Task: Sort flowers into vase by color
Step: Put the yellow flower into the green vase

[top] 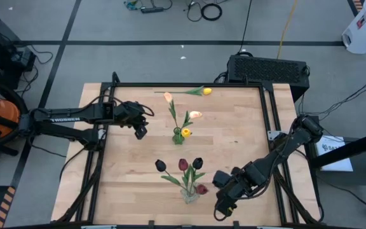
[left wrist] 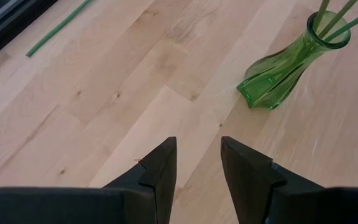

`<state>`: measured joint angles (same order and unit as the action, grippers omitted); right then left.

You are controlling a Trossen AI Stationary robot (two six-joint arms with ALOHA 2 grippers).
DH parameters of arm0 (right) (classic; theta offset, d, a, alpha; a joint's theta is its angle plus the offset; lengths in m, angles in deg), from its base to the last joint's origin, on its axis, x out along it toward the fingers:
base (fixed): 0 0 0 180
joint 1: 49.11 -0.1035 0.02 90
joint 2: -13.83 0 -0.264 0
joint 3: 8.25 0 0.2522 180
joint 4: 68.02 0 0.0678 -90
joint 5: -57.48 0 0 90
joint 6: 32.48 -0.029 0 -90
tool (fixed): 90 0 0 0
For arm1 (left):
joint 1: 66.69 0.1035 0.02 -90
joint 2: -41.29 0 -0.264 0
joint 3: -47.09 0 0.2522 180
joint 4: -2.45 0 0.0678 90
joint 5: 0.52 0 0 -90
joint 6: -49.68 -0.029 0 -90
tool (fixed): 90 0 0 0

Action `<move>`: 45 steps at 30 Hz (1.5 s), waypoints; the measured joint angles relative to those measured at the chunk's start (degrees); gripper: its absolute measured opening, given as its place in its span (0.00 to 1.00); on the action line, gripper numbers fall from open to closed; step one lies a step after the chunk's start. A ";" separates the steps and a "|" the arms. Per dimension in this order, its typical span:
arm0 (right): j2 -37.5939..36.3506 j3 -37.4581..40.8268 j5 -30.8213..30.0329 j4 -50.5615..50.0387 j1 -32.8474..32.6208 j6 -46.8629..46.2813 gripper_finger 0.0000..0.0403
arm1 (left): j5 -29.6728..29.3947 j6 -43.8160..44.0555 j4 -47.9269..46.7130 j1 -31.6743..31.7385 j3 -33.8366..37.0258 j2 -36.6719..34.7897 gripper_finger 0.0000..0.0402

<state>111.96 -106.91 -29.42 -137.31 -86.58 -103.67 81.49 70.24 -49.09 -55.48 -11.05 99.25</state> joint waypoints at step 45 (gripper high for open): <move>-43.59 39.36 -44.13 12.93 0.77 -16.61 0.42 | 8.70 -29.35 -2.00 31.98 -18.71 22.35 0.33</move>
<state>68.37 -67.55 -73.55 -124.38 -85.81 -120.28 90.19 40.89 -51.09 -23.50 -29.76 121.59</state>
